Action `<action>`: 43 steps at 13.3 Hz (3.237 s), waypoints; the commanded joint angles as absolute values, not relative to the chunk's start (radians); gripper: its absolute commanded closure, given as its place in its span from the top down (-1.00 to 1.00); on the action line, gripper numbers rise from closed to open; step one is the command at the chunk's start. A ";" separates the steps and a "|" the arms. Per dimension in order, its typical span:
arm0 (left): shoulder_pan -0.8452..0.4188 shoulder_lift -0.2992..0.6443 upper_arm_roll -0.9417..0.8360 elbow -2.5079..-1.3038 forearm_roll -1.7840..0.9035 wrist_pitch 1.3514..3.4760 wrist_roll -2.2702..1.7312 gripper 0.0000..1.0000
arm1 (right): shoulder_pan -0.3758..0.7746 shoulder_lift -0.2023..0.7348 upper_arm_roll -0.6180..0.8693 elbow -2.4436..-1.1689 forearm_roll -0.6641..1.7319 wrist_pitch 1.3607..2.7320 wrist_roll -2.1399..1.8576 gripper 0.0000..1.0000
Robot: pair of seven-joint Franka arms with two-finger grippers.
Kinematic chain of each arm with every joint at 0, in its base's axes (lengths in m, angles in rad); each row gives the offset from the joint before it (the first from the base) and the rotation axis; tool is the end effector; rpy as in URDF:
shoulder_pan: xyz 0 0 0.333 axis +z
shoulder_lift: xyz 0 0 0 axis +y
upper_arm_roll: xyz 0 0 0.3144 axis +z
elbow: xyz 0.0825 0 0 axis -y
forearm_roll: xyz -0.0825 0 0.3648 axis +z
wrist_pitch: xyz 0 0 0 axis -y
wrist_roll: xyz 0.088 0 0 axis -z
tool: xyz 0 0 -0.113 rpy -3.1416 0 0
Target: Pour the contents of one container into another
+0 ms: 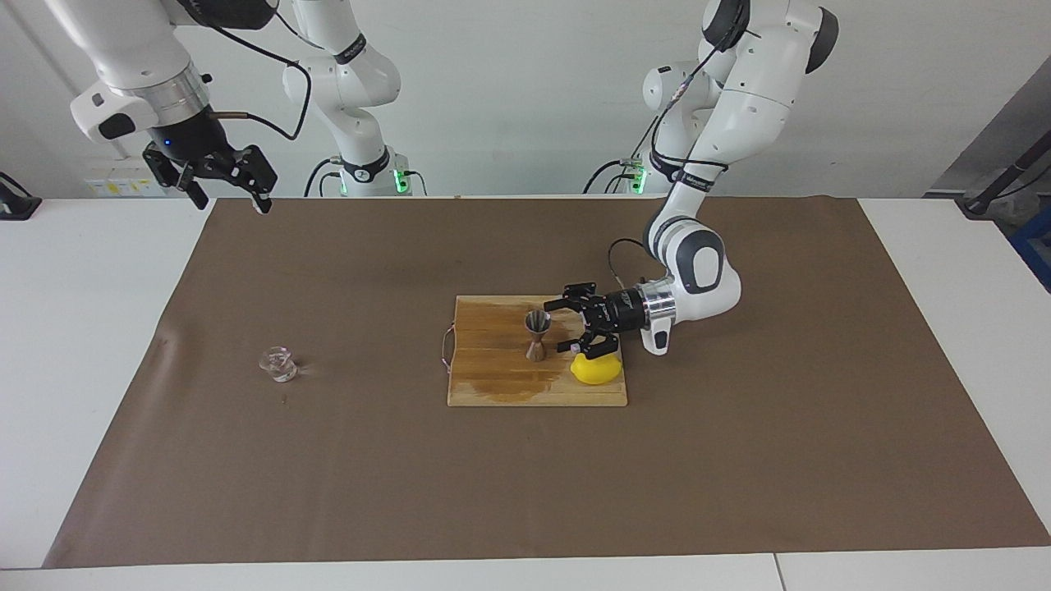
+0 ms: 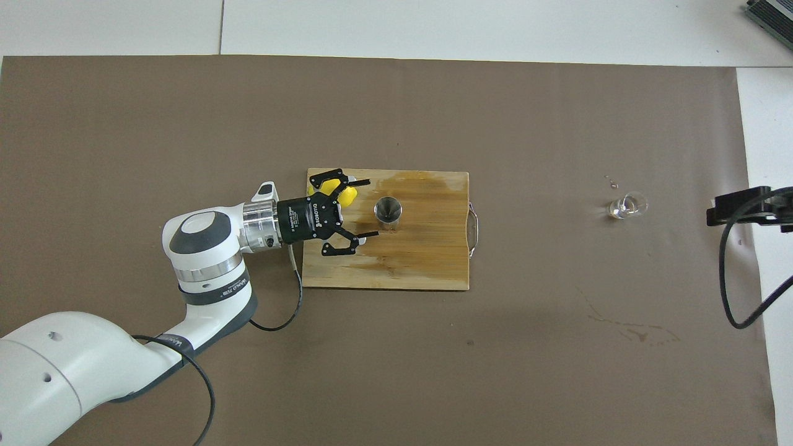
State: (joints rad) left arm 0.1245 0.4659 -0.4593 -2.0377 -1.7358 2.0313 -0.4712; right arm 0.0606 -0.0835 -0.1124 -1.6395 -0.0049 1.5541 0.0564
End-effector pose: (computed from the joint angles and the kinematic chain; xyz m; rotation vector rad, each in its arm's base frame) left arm 0.5409 -0.2402 0.2739 1.2485 1.2125 -0.9882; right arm 0.5066 -0.0294 0.6276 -3.1326 0.1691 0.0038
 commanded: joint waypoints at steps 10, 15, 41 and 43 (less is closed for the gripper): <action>0.178 0.236 -0.359 -1.882 -0.808 1.988 -0.479 1.00 | 0.061 -0.106 -0.114 -1.666 0.014 1.568 0.066 1.00; 0.190 0.152 -0.325 -1.848 -0.461 1.956 -0.300 1.00 | 0.061 -0.107 -0.114 -1.666 0.014 1.568 0.066 1.00; -0.026 -0.046 -0.168 -1.621 0.005 1.631 -0.157 1.00 | 0.061 -0.106 -0.114 -1.666 0.014 1.568 0.066 1.00; -0.037 -0.023 -0.134 -1.615 0.003 1.588 -0.086 1.00 | 0.061 -0.107 -0.114 -1.666 0.014 1.568 0.066 1.00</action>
